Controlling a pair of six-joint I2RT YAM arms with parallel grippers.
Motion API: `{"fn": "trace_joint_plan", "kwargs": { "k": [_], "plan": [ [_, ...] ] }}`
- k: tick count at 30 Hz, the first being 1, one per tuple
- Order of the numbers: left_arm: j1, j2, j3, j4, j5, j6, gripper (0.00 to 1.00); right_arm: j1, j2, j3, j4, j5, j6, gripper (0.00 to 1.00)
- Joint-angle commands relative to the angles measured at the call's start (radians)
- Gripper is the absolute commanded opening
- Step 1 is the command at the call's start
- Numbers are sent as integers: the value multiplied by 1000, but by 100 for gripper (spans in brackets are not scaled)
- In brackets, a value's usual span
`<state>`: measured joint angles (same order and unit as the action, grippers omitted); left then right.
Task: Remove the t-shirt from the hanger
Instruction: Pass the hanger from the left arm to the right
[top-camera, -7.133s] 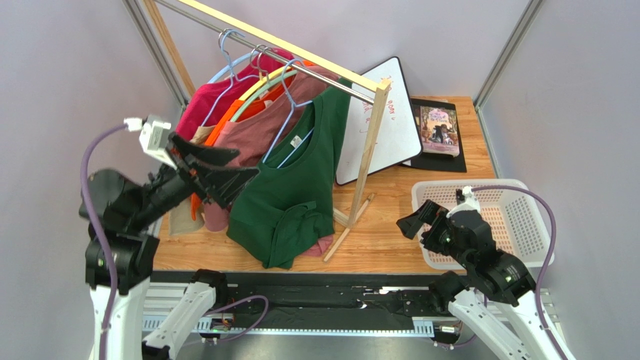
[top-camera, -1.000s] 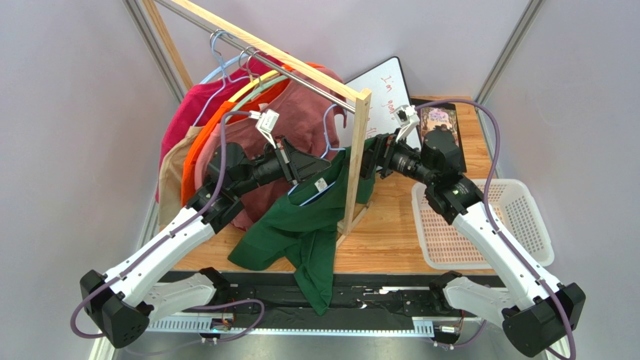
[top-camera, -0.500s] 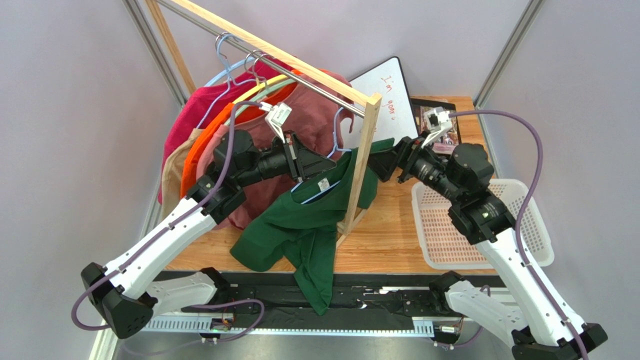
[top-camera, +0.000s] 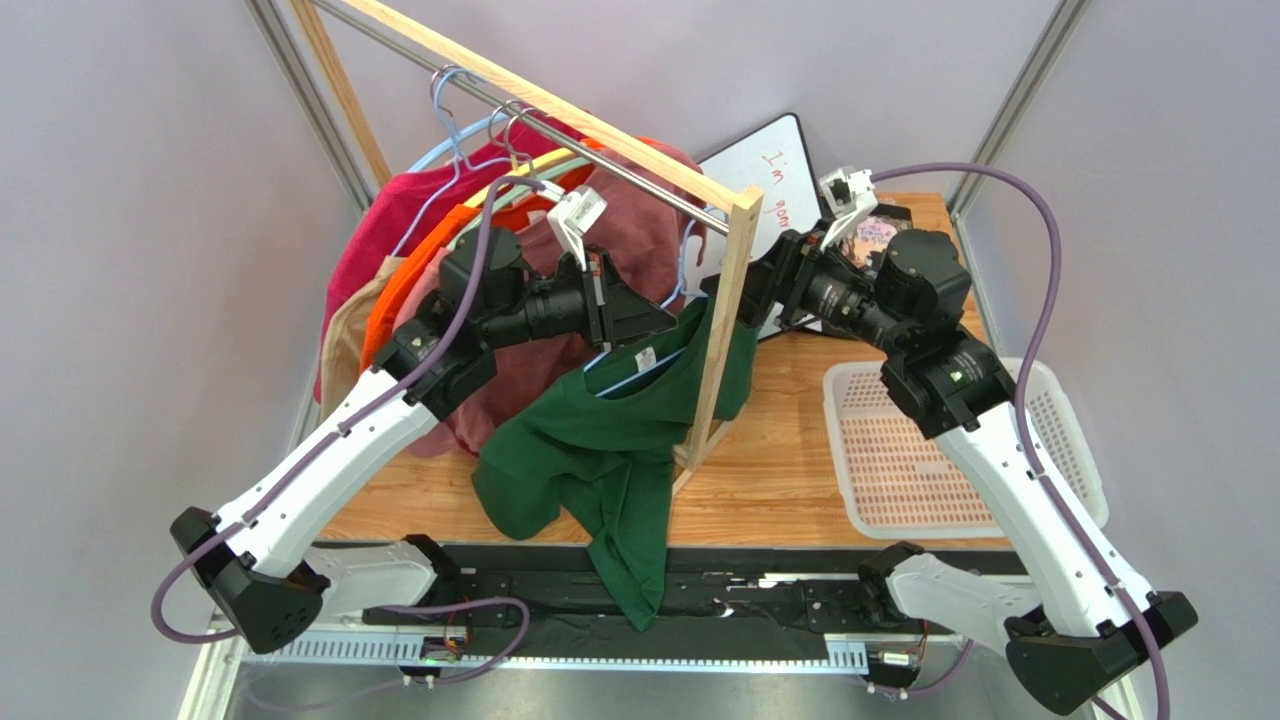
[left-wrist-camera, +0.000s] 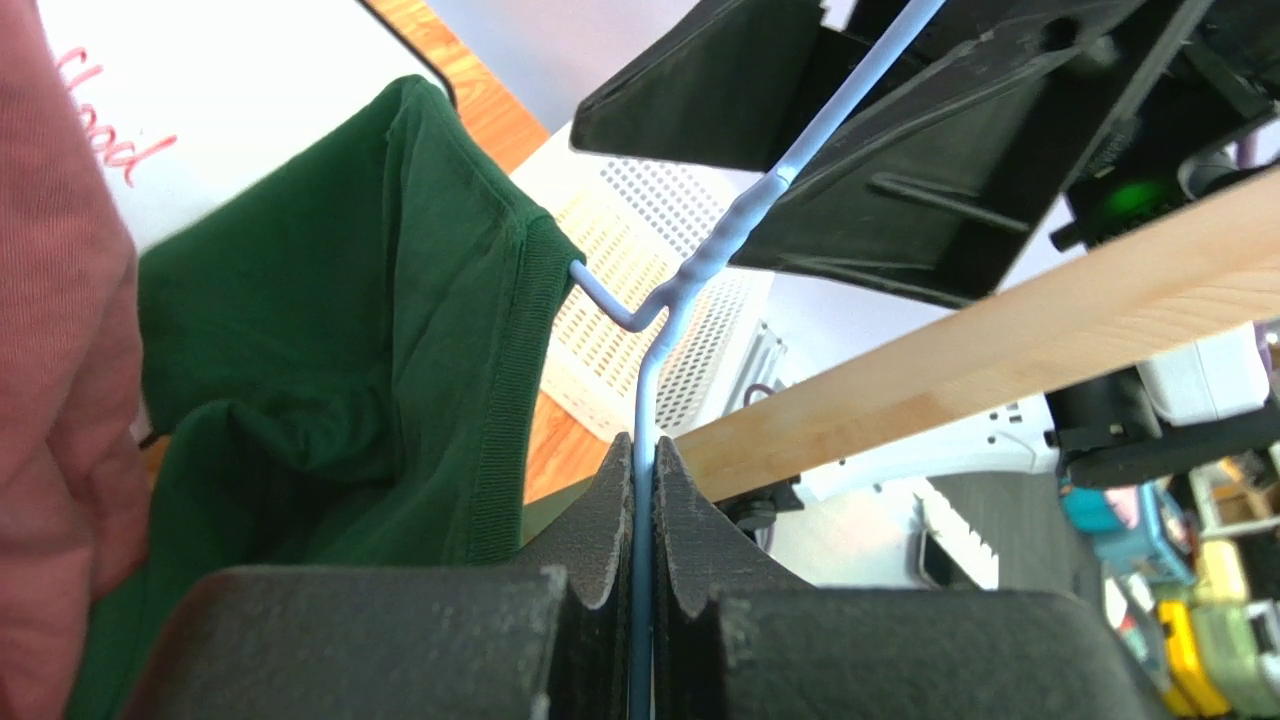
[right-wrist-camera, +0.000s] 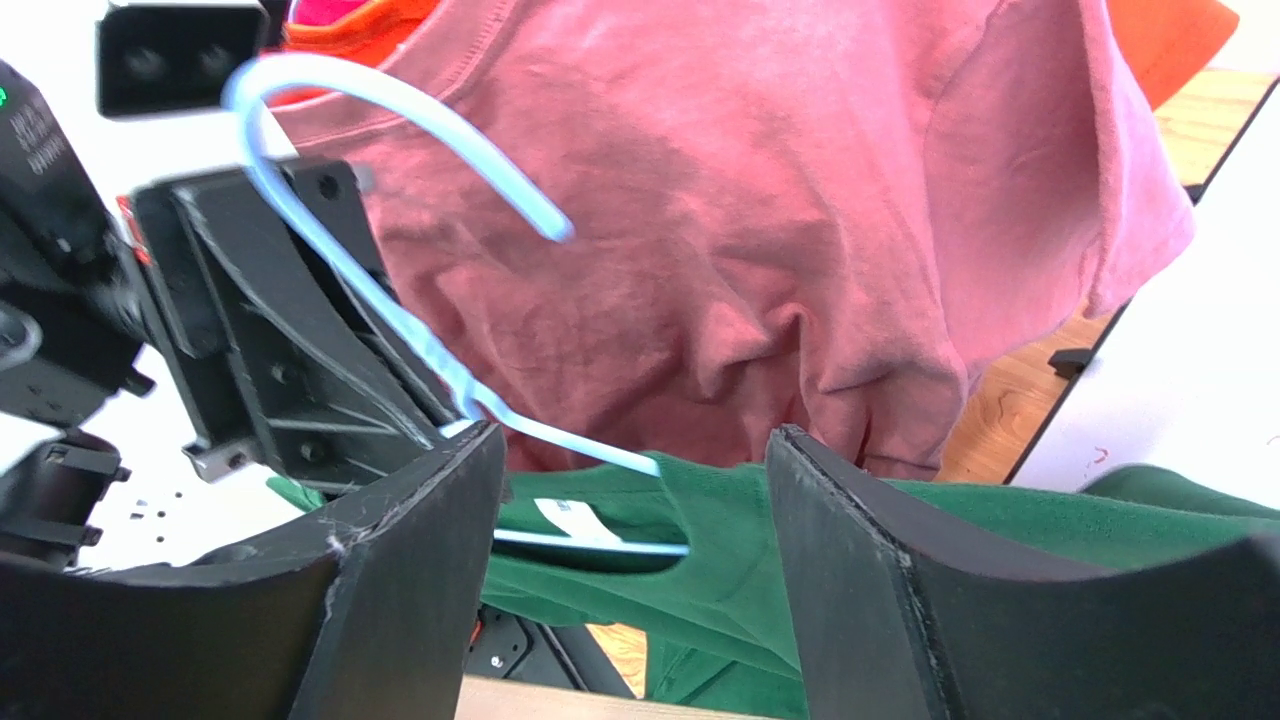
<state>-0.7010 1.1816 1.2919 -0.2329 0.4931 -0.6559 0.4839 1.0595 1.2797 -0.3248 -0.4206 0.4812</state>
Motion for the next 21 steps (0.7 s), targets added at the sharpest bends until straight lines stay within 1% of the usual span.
{"fn": "trace_joint_plan", "kwargs": {
  "k": [1,2,7,11,15,19,21],
  "plan": [
    [-5,33,161,-84,125,91,0,2,-36,14,24,-20,2,71],
    [-5,61,193,-100,137,99,0,2,-35,6,33,-18,10,71],
    [-5,98,228,-126,136,104,0,2,-44,0,85,-3,36,71],
    [-5,145,276,-161,130,108,0,4,-33,15,113,-30,45,67],
    [-5,174,291,-157,137,95,0,8,3,27,138,-40,51,66],
    [-5,179,259,-118,142,67,0,22,54,50,139,-47,53,58],
    [-5,174,247,-89,151,59,0,42,69,44,142,-15,45,57]
  ]
}}
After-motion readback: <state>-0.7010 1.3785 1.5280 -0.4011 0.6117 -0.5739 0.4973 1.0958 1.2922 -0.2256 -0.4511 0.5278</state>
